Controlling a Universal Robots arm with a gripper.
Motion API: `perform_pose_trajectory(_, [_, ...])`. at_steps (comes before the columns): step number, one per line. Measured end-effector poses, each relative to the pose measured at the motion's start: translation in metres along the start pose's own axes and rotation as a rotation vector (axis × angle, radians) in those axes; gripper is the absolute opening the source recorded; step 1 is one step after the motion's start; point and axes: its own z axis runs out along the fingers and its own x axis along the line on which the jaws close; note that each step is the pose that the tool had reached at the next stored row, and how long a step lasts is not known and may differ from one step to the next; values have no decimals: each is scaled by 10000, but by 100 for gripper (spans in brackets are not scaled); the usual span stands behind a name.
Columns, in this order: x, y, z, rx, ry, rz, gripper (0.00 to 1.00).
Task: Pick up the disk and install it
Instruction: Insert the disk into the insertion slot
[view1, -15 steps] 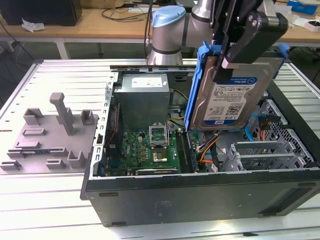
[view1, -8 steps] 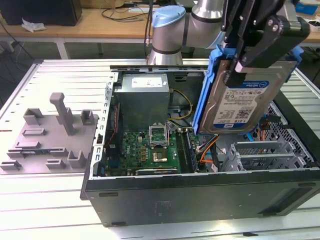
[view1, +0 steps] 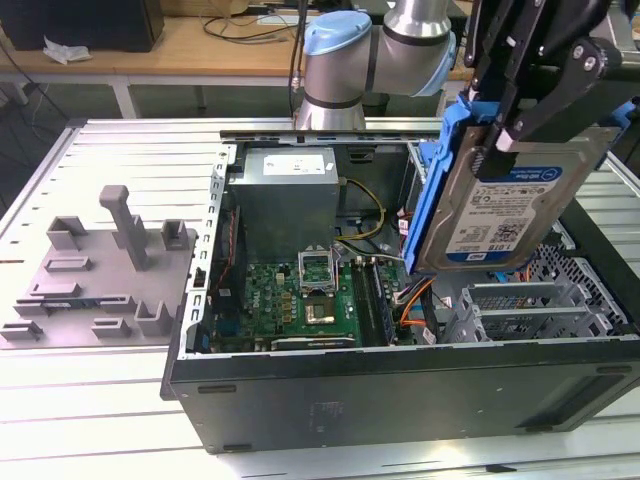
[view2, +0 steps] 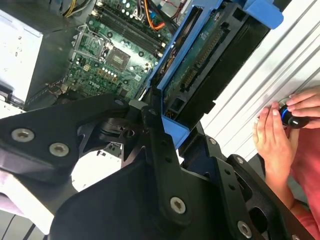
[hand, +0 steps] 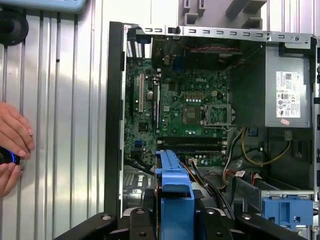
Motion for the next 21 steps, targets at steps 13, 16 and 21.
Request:
perform_pose_trajectory(13, [29,-206,3,294,-10,674,37])
perform_pose_trajectory(16, [30,-289,1,299,-6,804,37])
perform_pose_trajectory(21, [31,-388,-1,302,0,855,37])
